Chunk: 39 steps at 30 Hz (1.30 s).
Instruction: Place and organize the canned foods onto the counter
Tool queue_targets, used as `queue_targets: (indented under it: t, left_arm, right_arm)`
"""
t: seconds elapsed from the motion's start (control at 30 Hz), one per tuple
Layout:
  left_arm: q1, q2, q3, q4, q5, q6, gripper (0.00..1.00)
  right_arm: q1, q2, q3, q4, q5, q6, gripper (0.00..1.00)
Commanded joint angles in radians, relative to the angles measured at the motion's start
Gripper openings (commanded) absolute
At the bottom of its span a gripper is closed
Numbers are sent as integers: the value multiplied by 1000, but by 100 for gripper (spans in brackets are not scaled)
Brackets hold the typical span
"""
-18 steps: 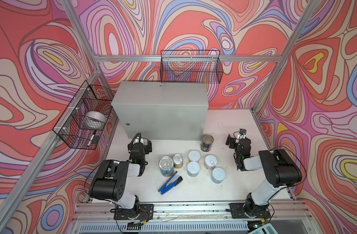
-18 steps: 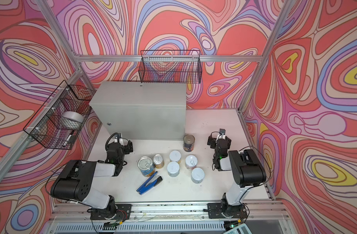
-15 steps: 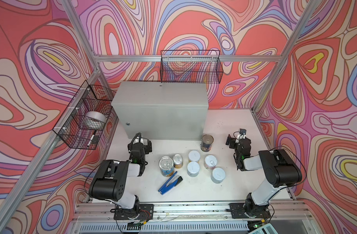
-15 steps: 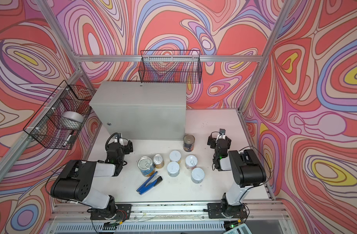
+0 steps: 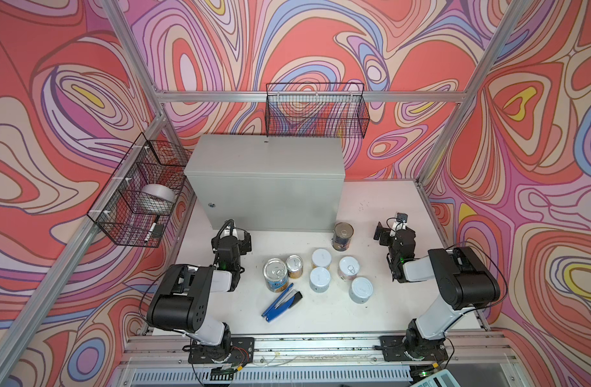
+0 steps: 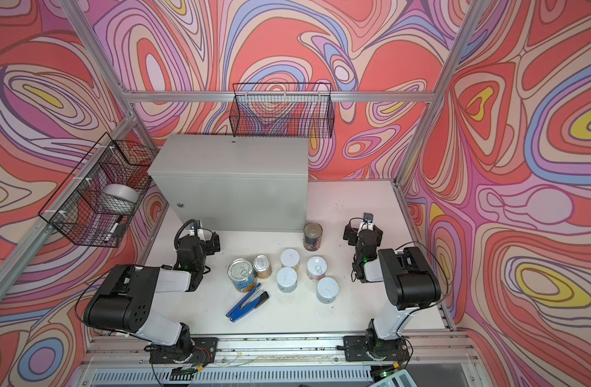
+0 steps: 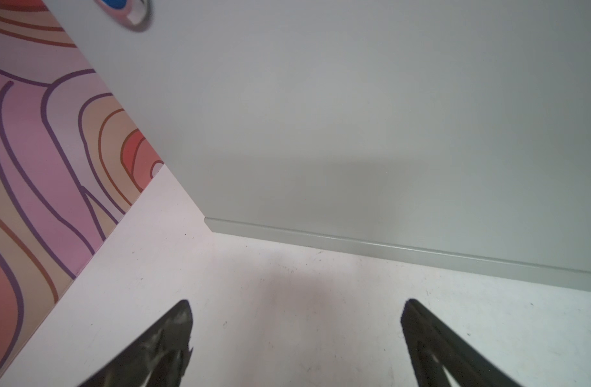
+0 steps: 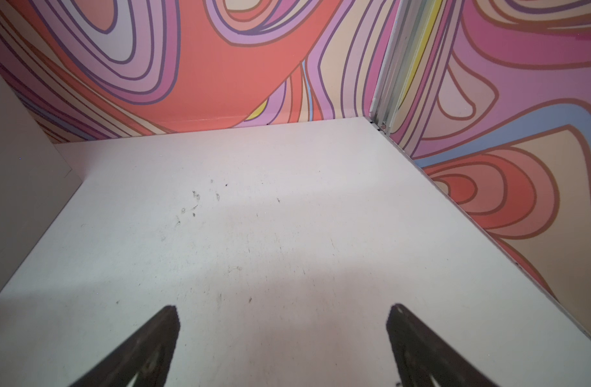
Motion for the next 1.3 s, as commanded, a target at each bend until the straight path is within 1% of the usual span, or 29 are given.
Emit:
queue_targets:
  t: [0.0, 0.27, 0.4, 0.47, 0.5, 0.6, 0.67, 0.77, 0.93, 1.03, 1.13, 1.27]
  left_arm:
    - [5, 7, -6, 44, 5, 0, 100]
    - [5, 6, -6, 44, 5, 0, 100]
    - [5, 6, -5, 44, 5, 0, 100]
    - [5, 7, -6, 44, 5, 0, 100]
    - [5, 7, -6, 44, 6, 0, 100]
    - [5, 8, -6, 44, 6, -1, 100]
    - [5, 6, -6, 44, 6, 0, 100]
    - [5, 7, -6, 44, 5, 0, 100]
    - [5, 7, -6, 44, 5, 0, 100]
    - [5, 6, -6, 44, 5, 0, 100]
    - [5, 8, -4, 42, 5, 0, 100]
    - [5, 7, -4, 41, 6, -1, 100]
  right_arm:
    - [-2, 11, 14, 0, -2, 6, 99]
    - [-3, 10, 14, -2, -4, 8, 99]
    - [0, -12, 3, 14, 31, 6, 99]
    - [0, -71, 8, -54, 40, 10, 98]
    - [1, -96, 14, -82, 64, 12, 98]
    - [3, -213, 60, -265, 178, 72, 98]
    - [2, -266, 86, -338, 189, 96, 98]
    - [2, -322, 171, -546, 155, 126, 98]
    - [3, -395, 247, -761, 89, 173, 98]
    - [3, -450, 271, -866, 2, 214, 98]
    - [3, -498, 277, -926, -88, 259, 98]
    - [10, -520, 311, -1018, -233, 277, 99]
